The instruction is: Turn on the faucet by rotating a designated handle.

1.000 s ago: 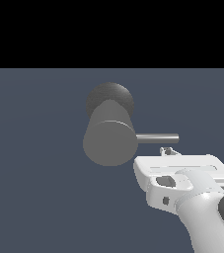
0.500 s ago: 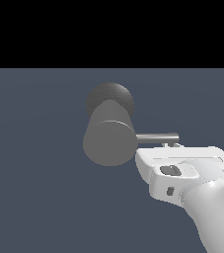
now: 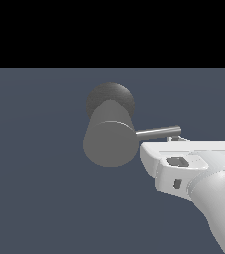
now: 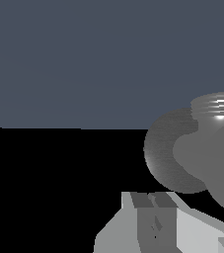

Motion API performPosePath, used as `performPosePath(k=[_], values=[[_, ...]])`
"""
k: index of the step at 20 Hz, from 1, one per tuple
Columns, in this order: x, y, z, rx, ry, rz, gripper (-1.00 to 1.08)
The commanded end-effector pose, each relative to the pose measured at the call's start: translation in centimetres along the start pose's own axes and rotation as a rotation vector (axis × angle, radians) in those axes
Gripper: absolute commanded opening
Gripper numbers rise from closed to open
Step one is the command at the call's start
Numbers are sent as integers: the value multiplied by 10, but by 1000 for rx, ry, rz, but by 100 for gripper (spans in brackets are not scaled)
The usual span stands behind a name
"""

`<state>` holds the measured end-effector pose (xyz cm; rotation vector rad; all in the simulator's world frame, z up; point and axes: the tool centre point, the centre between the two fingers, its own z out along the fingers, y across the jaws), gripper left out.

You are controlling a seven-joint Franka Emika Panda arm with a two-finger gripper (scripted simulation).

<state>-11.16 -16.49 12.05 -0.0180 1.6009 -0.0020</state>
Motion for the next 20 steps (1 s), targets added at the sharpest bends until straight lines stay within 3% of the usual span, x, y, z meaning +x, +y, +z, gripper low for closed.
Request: performPosePath(k=[1, 20], values=[[-4, 2, 0, 0, 0, 0, -100], [-73, 20, -2, -5, -25, -3, -100]])
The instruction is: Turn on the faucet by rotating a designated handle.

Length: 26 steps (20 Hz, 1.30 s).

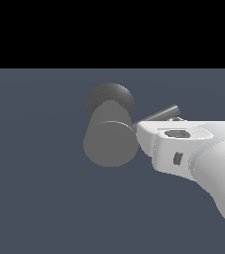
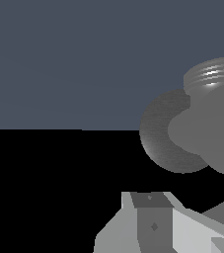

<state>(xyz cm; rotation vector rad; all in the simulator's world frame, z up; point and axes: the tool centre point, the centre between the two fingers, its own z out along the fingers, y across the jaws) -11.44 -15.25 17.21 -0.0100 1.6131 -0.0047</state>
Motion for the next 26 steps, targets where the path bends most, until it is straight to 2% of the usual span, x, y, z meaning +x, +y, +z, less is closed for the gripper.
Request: performPosePath(k=[1, 3, 4, 26], values=[[-25, 10, 2, -12, -39, -6, -100], [-28, 11, 2, -12, -40, -7, -100], [-4, 1, 0, 1, 4, 1, -100], [-73, 48, -1, -11, -36, -6, -100]])
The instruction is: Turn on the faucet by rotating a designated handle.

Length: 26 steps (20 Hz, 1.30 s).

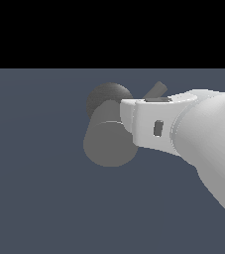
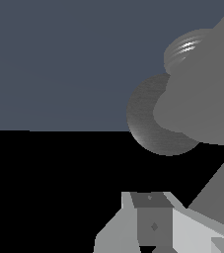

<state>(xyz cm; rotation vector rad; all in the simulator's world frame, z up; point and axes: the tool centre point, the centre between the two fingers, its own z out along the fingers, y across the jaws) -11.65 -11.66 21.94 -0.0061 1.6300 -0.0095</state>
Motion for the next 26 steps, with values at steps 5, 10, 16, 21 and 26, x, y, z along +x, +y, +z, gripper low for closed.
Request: performPosePath(k=[5, 10, 16, 21, 26], values=[[-5, 4, 0, 7, 0, 2, -100], [-18, 20, 1, 2, -13, 0, -100], [-34, 39, 0, -5, -28, -2, -100], [-47, 55, 0, -10, -41, -4, -100], [-59, 70, 0, -15, -53, -6, -100]])
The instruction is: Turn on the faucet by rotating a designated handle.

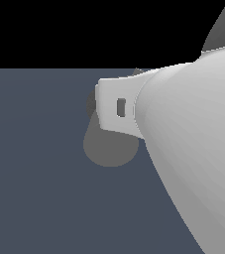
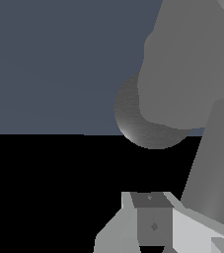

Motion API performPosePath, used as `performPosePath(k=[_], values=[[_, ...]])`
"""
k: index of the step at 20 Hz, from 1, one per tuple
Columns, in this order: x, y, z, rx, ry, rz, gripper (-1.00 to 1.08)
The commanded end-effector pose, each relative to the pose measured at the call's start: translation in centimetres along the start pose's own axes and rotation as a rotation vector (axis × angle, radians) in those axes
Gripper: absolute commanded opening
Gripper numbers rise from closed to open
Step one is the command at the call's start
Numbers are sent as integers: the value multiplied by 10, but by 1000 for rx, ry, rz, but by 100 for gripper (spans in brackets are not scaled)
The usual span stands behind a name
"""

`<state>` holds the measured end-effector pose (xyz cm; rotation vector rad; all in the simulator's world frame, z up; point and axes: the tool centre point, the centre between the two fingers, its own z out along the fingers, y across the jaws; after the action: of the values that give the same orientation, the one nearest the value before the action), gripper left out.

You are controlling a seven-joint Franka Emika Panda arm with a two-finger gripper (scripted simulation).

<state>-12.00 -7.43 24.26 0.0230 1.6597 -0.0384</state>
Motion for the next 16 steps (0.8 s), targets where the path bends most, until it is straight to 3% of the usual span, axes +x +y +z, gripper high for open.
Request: performPosePath(k=[1, 3, 4, 5, 16], values=[[-38, 31, 2, -52, -86, -6, -100], [-41, 35, 2, -53, -89, -7, -100], [-3, 10, -4, -7, -1, 2, -100], [2, 7, -1, 0, 12, 4, -100], [-20, 51, 0, -25, -36, -1, -100]])
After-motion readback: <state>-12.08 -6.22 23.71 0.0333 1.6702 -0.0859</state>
